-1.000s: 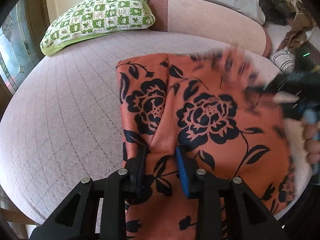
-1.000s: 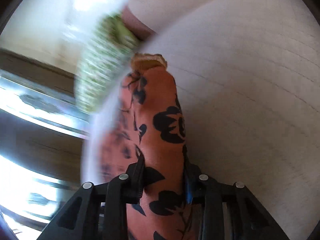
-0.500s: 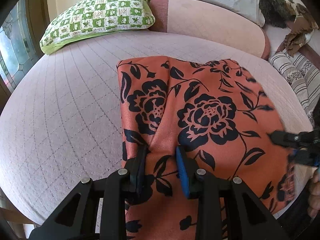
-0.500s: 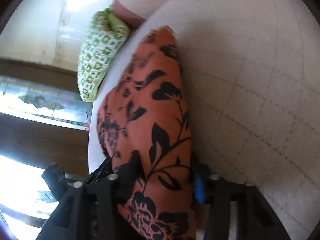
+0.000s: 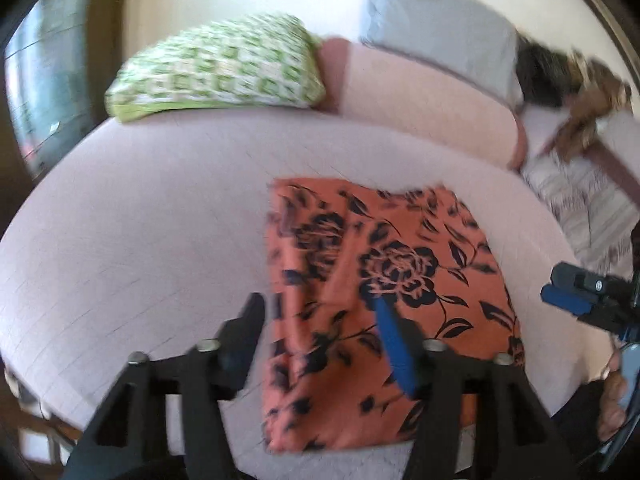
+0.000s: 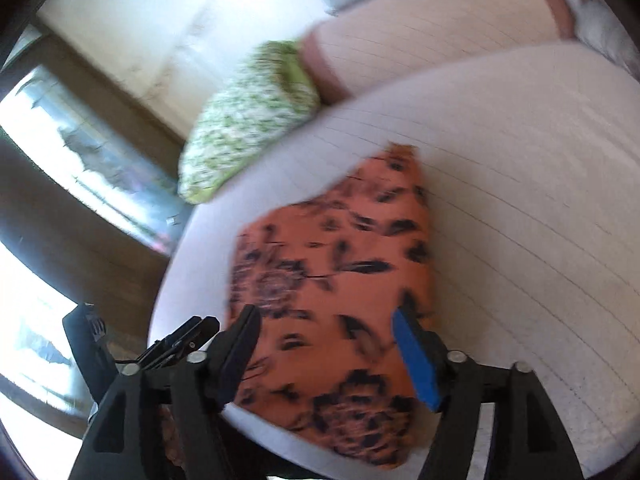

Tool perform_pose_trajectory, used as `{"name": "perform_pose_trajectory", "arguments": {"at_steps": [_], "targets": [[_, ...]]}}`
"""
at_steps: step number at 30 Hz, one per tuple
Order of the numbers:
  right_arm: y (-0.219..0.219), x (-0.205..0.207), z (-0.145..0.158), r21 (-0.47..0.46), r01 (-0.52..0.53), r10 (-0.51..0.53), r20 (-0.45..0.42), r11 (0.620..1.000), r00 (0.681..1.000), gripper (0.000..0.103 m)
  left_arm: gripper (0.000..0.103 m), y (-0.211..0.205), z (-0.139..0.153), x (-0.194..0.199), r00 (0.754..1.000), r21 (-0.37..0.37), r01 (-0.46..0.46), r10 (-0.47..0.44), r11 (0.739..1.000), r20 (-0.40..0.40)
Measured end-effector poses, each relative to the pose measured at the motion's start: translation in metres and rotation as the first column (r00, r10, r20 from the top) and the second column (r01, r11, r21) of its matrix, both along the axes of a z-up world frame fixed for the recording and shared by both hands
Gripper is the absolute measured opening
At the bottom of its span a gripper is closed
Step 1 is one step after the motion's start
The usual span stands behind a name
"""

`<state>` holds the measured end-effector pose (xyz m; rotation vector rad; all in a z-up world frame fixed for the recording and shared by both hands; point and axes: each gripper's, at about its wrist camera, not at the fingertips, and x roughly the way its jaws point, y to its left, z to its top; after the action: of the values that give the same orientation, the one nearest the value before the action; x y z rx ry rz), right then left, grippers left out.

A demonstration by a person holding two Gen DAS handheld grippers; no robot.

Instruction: Fold small clothes

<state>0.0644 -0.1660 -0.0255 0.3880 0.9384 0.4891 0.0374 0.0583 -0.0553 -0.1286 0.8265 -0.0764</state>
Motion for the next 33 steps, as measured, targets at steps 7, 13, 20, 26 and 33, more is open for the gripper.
{"name": "perform_pose_trajectory", "arguments": {"at_steps": [7, 13, 20, 26, 33], "targets": [[0.036, 0.001, -0.052, -0.039, -0.110, 0.106, -0.096, 0.993, 0.990, 0.077, 0.024, 0.033, -0.065, 0.000, 0.969, -0.219, -0.059, 0.004, 0.974, -0.246], [0.034, 0.004, -0.050, -0.003, -0.120, 0.119, -0.119, 0.993, 0.986, 0.078, 0.029, 0.027, -0.046, 0.002, 0.969, -0.212, -0.034, -0.020, 0.977, -0.246], [0.033, 0.004, -0.053, 0.003, -0.128, 0.128, -0.113, 0.992, 0.985, 0.085, 0.069, 0.035, -0.014, 0.071, 0.994, -0.224, 0.002, -0.027, 0.975, -0.109], [0.024, 0.006, -0.057, 0.080, -0.128, 0.138, -0.136, 0.989, 0.981, 0.085, 0.024, 0.050, -0.068, 0.150, 0.946, -0.370, -0.039, -0.085, 0.928, -0.313], [0.021, 0.007, -0.060, 0.101, -0.139, 0.152, -0.137, 0.985, 0.979, 0.085, 0.034, 0.038, -0.068, 0.141, 0.966, -0.240, 0.033, -0.092, 0.970, -0.242]]}}
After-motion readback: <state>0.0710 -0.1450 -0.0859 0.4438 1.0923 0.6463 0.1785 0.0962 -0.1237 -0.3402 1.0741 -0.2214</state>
